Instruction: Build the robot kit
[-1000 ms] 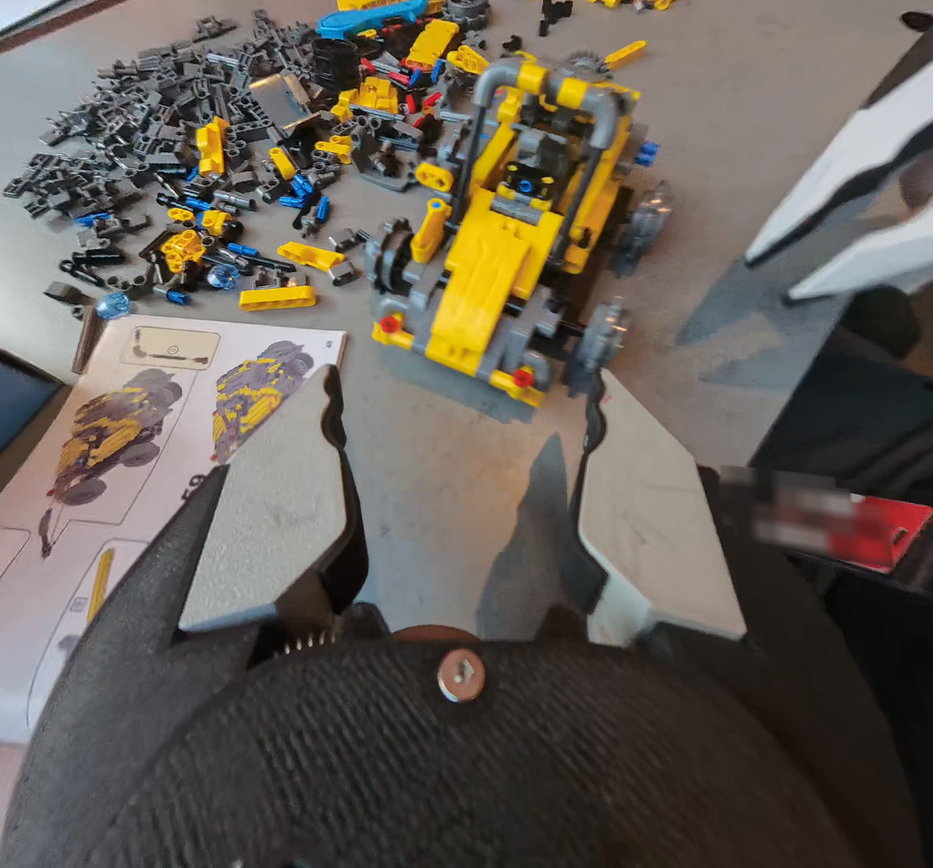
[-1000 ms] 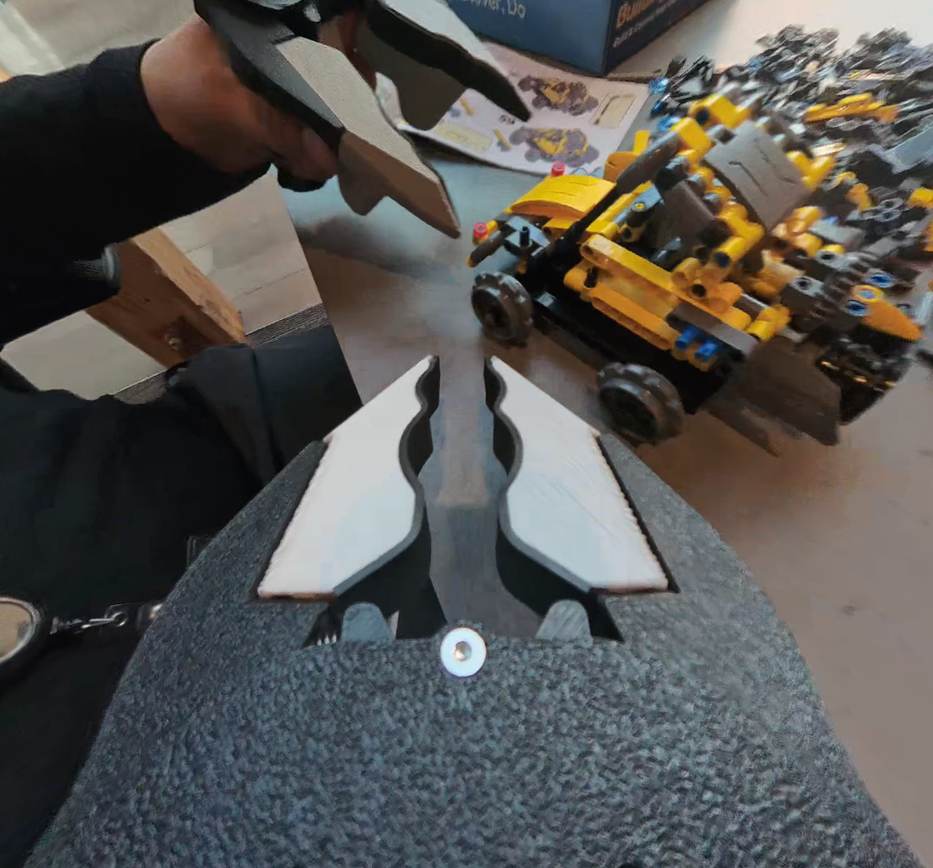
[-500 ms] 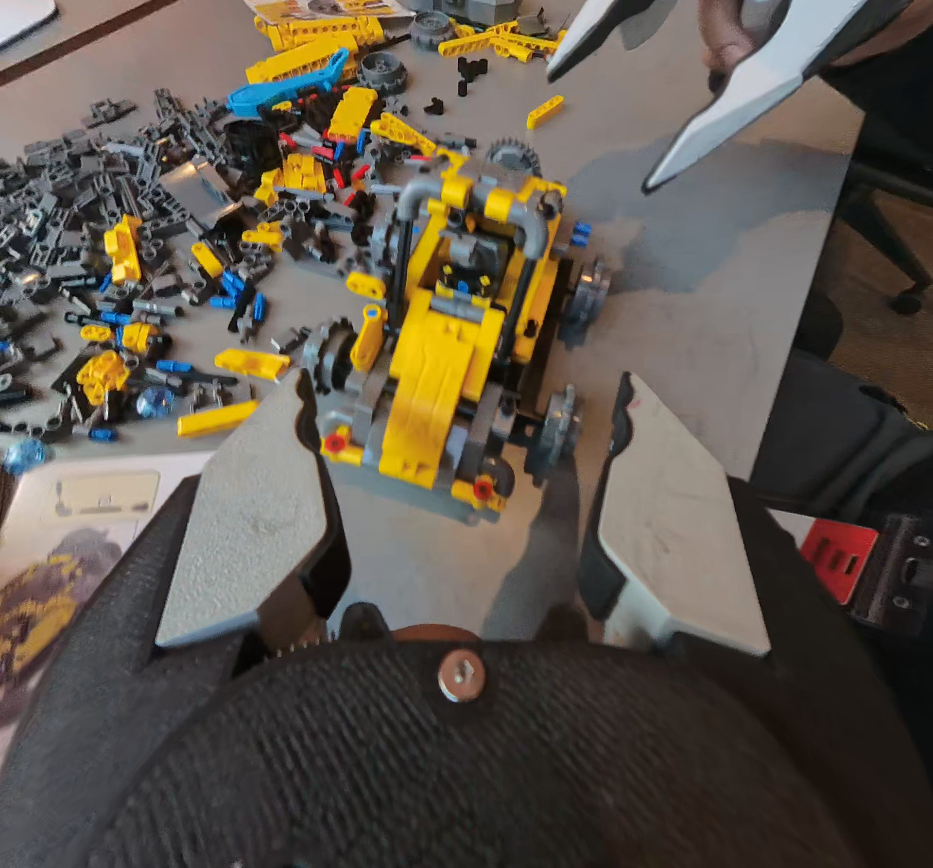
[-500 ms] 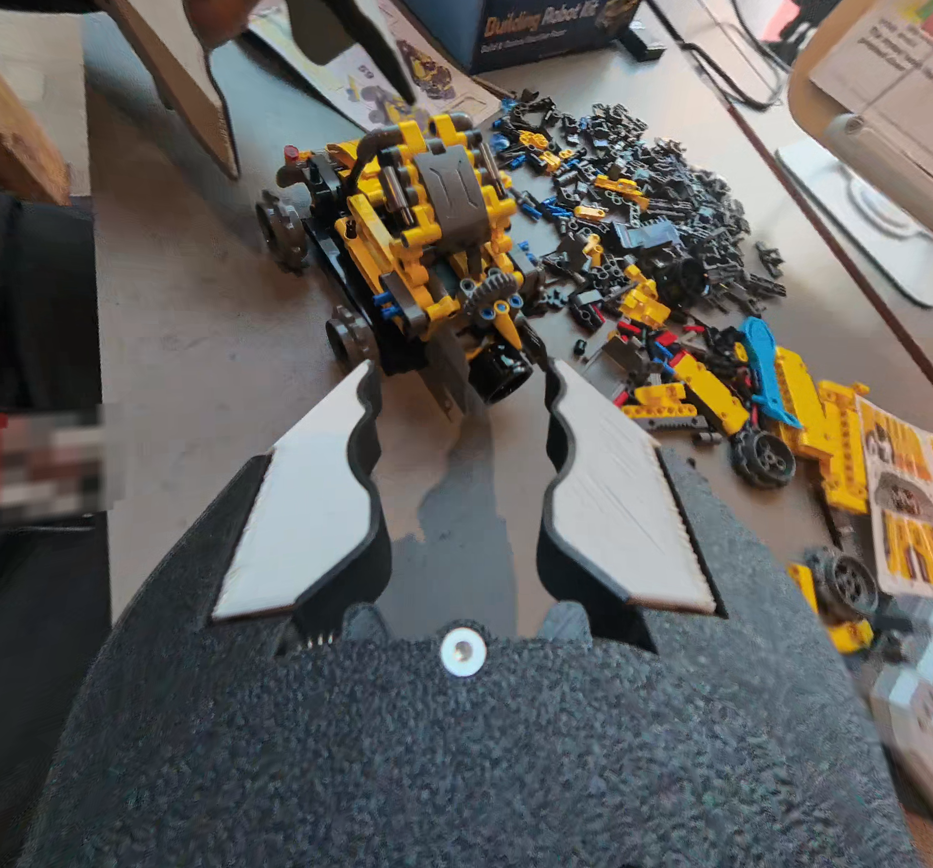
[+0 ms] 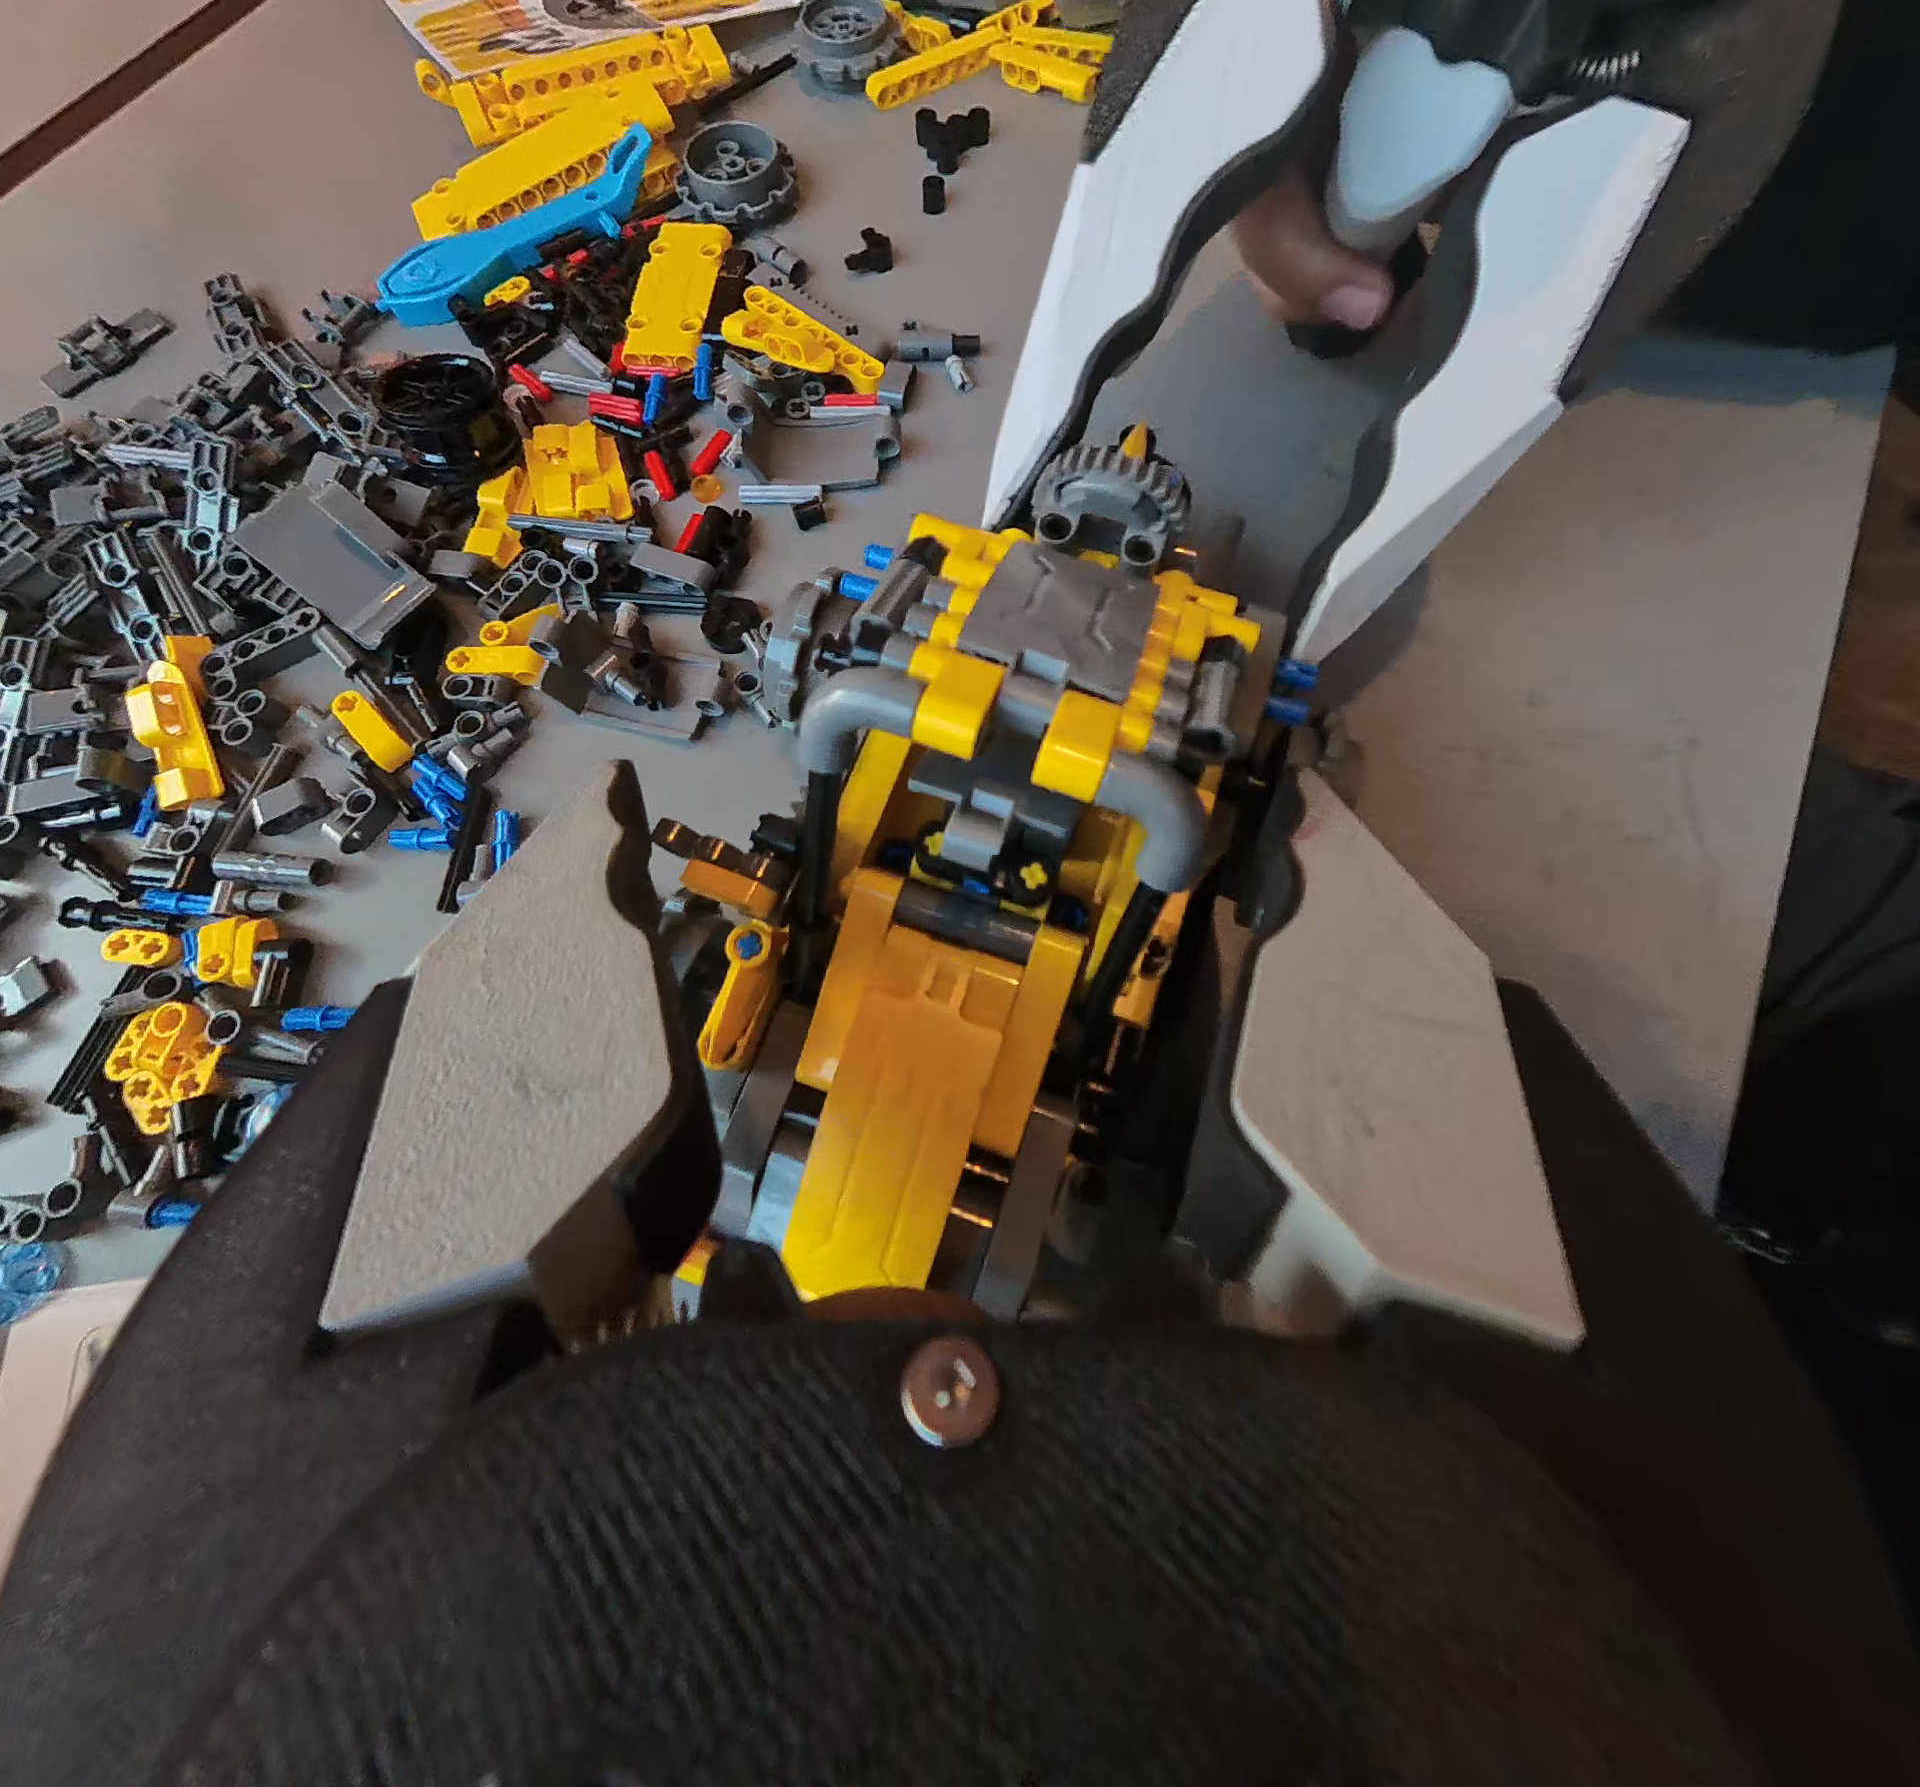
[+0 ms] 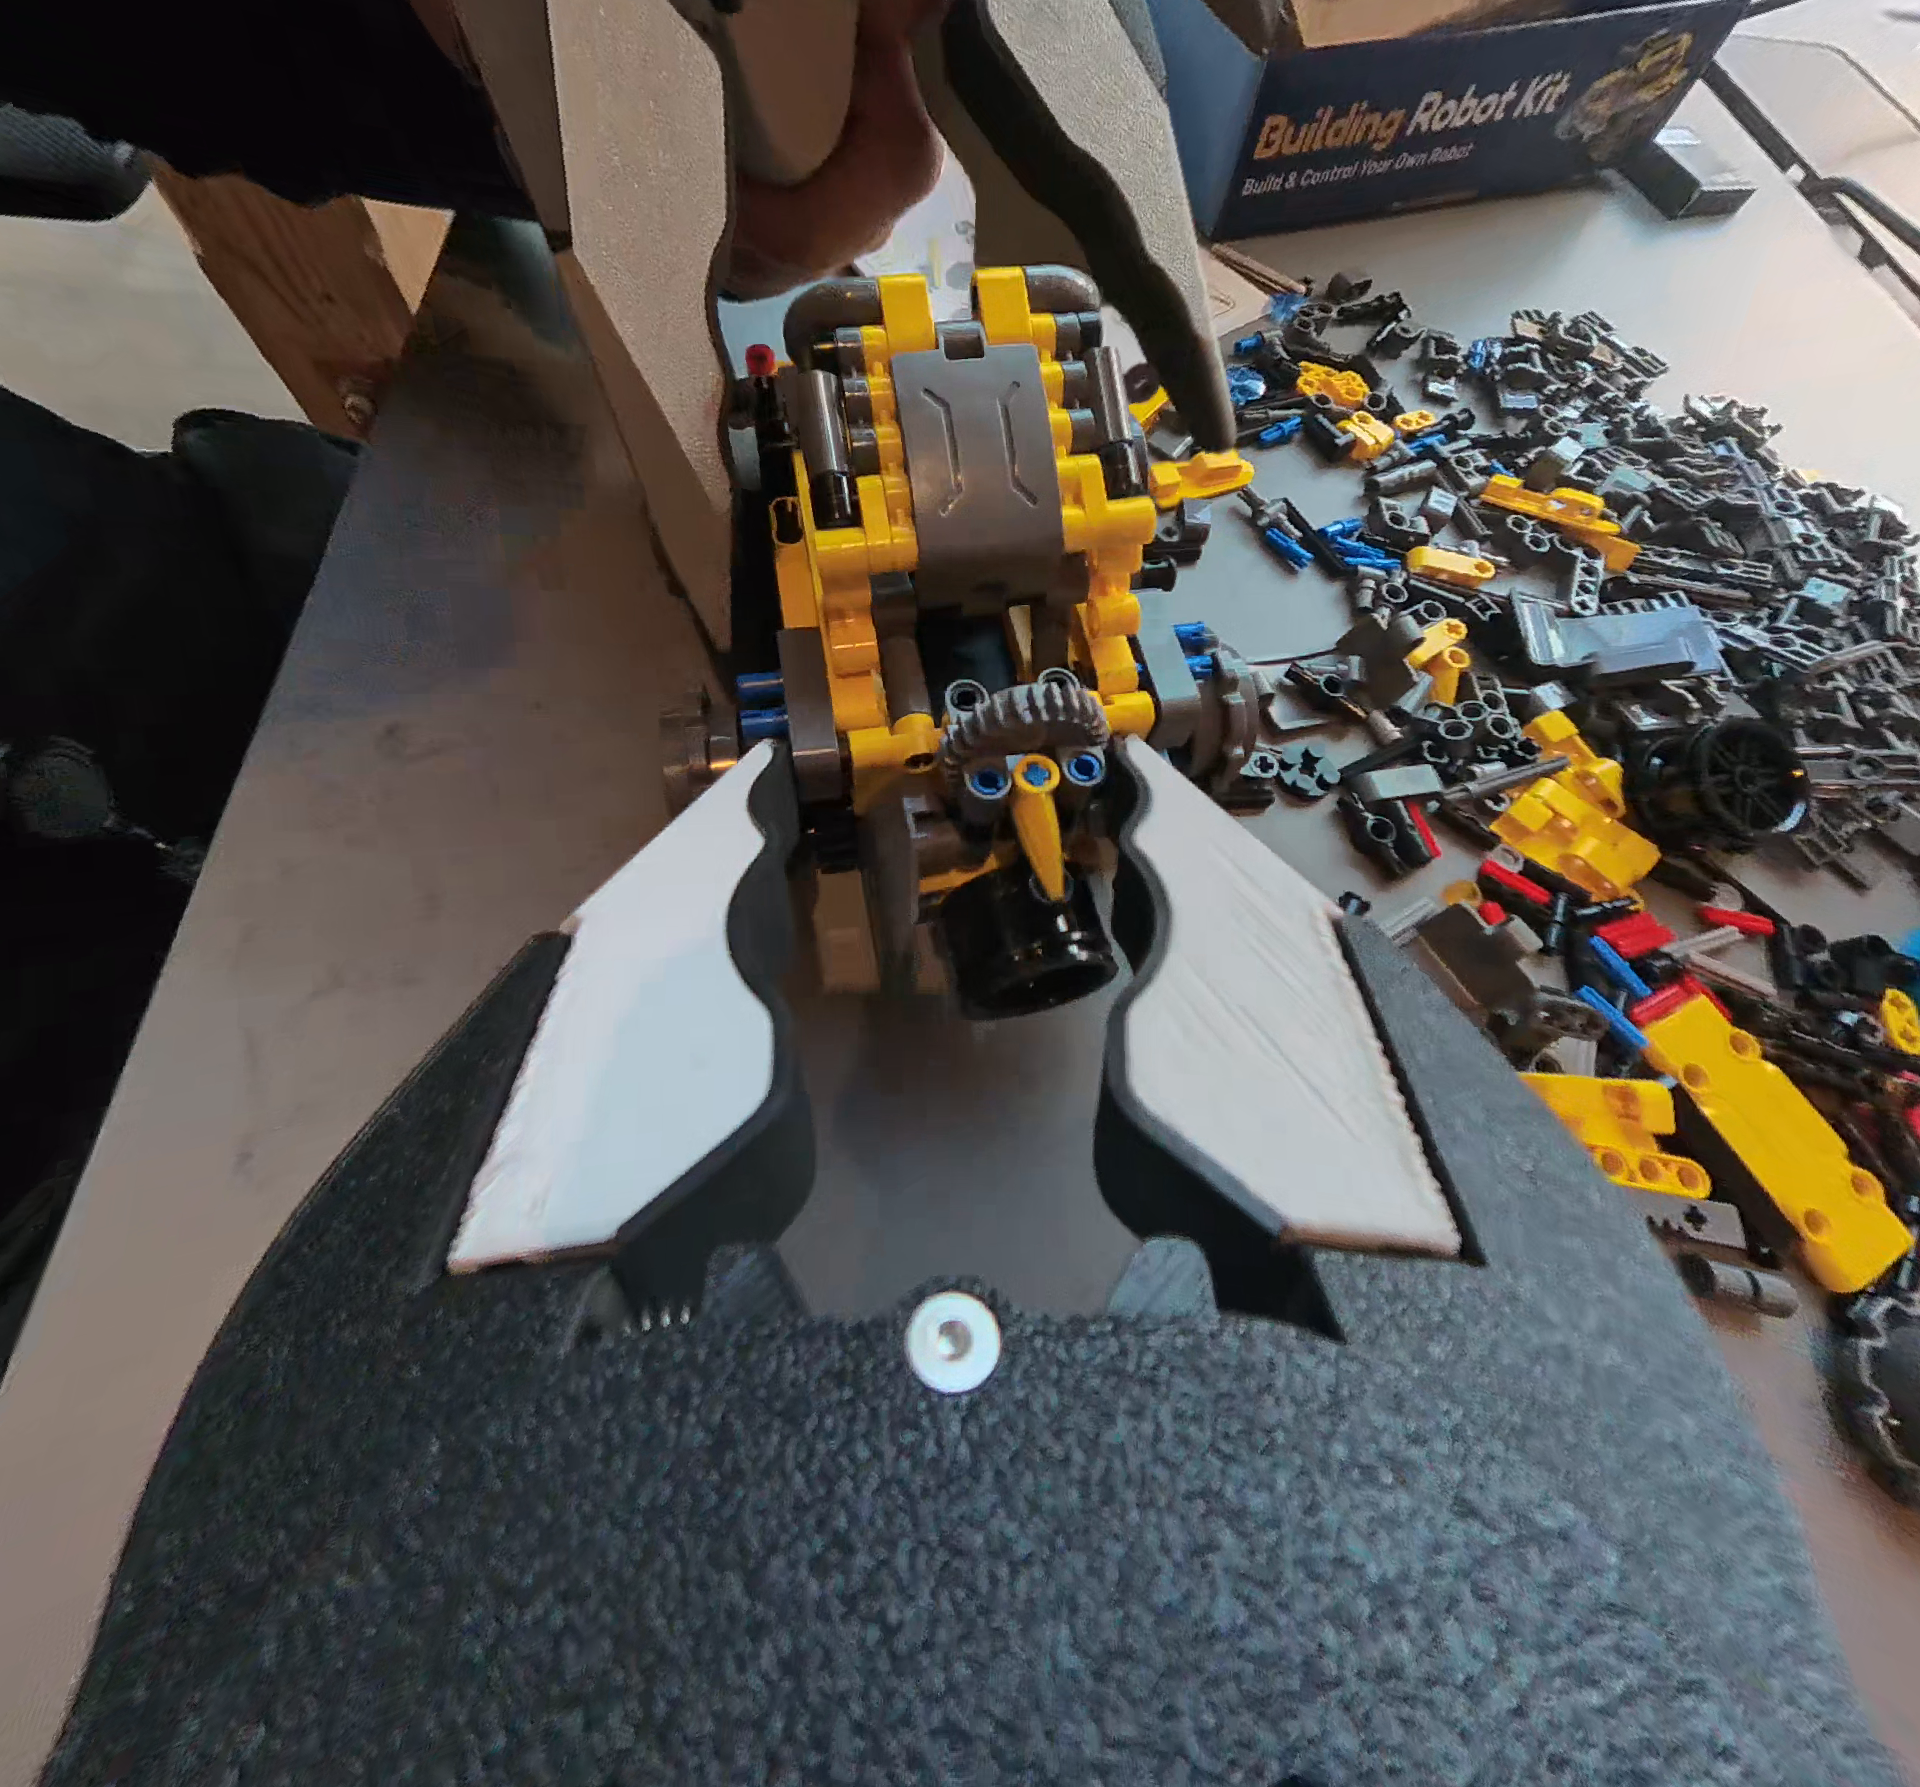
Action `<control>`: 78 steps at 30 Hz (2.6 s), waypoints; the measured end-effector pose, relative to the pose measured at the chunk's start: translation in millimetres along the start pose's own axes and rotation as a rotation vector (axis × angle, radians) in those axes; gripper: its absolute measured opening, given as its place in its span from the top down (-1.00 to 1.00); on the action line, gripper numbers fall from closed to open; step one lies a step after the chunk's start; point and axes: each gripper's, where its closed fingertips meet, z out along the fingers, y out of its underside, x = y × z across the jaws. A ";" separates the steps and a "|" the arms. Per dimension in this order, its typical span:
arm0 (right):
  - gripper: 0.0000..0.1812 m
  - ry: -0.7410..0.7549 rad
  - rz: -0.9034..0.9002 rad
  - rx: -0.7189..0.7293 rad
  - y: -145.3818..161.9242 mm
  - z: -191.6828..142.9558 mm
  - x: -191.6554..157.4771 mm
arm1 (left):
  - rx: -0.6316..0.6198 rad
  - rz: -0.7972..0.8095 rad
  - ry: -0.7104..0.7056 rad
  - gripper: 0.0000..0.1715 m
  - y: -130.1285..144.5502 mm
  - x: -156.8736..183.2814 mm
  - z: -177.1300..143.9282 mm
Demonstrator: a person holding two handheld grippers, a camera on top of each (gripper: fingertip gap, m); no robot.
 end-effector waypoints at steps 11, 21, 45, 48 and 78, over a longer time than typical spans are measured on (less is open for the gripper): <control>0.38 -0.025 -0.015 0.000 -0.6 2.7 -3.3 | 0.056 0.025 -0.064 -0.18 3.7 -4.4 1.8; 0.39 -0.005 -0.031 -0.008 -2.8 7.4 -5.5 | 0.015 0.045 -0.021 -0.28 10.3 -3.1 0.7; 0.16 0.272 0.179 0.226 -17.0 -70.3 -20.4 | 0.112 -0.024 0.070 -0.62 34.2 -1.0 -79.8; 0.16 0.300 0.197 0.238 -17.7 -77.8 -35.6 | 0.047 -0.134 0.162 -0.57 66.8 0.7 -65.8; -0.14 0.859 0.693 0.122 81.5 -154.3 -9.3 | 0.297 -0.187 -0.210 -0.32 96.2 83.7 -119.3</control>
